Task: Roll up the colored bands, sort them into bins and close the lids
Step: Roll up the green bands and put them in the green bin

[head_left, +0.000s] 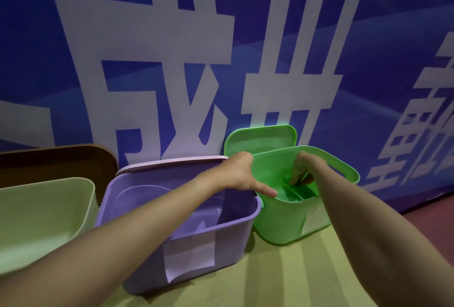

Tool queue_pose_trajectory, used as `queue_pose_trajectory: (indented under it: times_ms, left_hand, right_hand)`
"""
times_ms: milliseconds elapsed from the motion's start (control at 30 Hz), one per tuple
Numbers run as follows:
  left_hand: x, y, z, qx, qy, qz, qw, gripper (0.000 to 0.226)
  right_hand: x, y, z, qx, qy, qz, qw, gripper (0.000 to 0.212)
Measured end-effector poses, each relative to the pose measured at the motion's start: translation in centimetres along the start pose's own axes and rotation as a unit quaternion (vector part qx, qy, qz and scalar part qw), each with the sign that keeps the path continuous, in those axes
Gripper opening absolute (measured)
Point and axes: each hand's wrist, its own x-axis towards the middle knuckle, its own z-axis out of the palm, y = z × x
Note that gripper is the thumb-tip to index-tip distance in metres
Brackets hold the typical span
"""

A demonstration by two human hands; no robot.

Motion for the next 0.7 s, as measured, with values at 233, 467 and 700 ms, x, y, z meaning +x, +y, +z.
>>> queue_pose_trajectory:
  times_ms: [233, 467, 700]
  left_hand:
    - [-0.5, 0.5, 0.0, 0.004, -0.006, -0.004, 1.0, 0.068]
    - [-0.5, 0.3, 0.1, 0.01, 0.011, -0.003, 1.0, 0.064]
    - [-0.6, 0.0, 0.3, 0.011, 0.021, -0.003, 1.0, 0.073]
  right_hand:
    - [0.5, 0.6, 1.2, 0.025, 0.062, -0.028, 0.997, 0.049]
    - [2.1, 1.1, 2.9, 0.069, 0.136, -0.086, 0.984, 0.036]
    - [0.4, 1.4, 1.7, -0.045, 0.091, -0.045, 0.994, 0.065]
